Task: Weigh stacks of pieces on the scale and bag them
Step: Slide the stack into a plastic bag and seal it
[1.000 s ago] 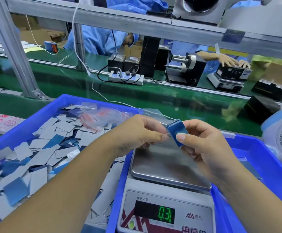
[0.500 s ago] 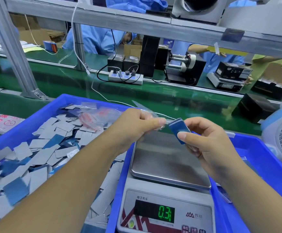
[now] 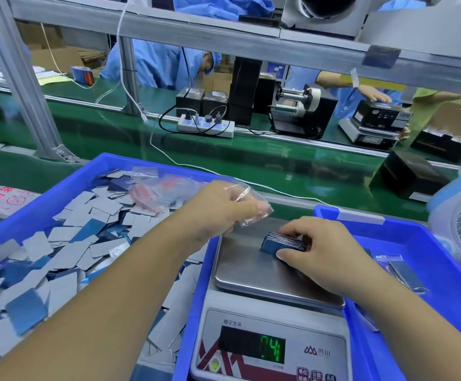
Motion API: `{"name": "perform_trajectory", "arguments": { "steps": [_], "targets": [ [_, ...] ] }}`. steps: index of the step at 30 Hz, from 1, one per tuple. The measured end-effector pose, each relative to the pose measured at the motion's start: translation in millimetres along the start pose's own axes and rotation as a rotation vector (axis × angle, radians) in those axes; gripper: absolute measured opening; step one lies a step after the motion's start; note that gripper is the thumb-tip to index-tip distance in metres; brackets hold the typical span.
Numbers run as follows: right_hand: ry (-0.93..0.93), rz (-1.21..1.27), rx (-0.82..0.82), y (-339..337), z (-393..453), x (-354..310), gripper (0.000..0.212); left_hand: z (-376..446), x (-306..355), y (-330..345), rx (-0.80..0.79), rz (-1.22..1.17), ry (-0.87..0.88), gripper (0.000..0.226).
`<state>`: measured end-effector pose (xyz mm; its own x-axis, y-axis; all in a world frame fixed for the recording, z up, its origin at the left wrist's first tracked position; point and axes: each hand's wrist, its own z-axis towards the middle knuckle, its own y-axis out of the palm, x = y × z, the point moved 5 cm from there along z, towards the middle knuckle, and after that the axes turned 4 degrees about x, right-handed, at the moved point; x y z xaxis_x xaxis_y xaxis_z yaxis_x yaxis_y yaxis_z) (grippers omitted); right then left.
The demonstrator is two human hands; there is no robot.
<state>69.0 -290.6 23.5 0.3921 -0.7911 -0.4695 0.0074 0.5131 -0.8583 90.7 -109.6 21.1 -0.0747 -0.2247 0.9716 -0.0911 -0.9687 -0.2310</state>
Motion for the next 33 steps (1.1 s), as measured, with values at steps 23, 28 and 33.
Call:
{"name": "perform_trajectory", "arguments": {
  "steps": [23, 28, 33],
  "targets": [
    [0.039, 0.916, 0.230, -3, -2, -6, 0.023, 2, 0, 7, 0.161, -0.055, -0.030, 0.056],
    [-0.004, 0.884, 0.282, -7, -3, -8, 0.023, 0, 5, 12, 0.070, -0.108, 0.025, 0.043],
    [0.034, 0.795, 0.328, -7, -2, -5, 0.024, -6, 11, 17, 0.006, -0.168, 0.080, 0.048]
  ]
}}
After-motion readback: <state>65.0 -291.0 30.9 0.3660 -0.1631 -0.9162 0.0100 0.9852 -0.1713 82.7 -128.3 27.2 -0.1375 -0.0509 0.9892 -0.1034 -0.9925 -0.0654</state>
